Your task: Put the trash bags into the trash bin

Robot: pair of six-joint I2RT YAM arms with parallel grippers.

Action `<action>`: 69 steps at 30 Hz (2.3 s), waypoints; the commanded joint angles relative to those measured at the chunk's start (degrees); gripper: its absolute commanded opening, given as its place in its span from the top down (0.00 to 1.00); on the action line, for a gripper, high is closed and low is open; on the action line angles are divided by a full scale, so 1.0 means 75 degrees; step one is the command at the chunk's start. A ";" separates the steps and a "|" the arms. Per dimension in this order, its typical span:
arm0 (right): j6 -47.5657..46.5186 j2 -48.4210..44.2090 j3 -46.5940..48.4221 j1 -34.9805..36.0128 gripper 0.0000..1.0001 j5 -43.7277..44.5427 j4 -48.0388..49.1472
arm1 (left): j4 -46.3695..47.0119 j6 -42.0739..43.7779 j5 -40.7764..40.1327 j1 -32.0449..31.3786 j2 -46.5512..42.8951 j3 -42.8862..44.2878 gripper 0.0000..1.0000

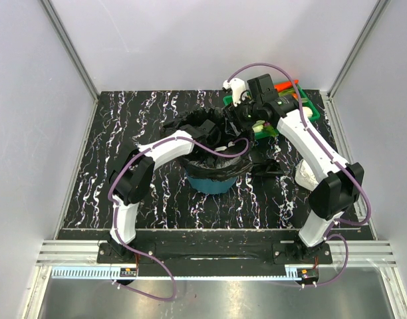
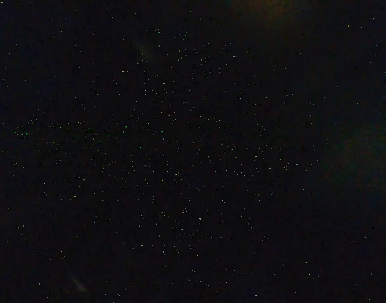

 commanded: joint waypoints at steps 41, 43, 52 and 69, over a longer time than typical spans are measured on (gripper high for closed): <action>-0.0341 0.0194 0.0413 0.0368 0.89 0.0733 -0.0060 | 0.0102 0.0001 -0.0267 -0.0026 -0.0546 0.0195 0.14; -0.0341 0.0183 0.0413 0.0380 0.94 0.0744 -0.0049 | 0.0102 -0.0011 -0.0243 -0.0026 -0.0617 0.0289 0.13; -0.0352 0.0382 0.0928 0.0497 1.00 0.0990 -0.0424 | -0.0086 -0.0058 -0.0103 -0.0015 -0.0886 0.0781 0.05; -0.0434 0.0405 0.0928 0.0509 1.00 0.1154 -0.0401 | 0.0043 -0.0246 -0.0255 -0.0026 -0.1379 0.0876 0.01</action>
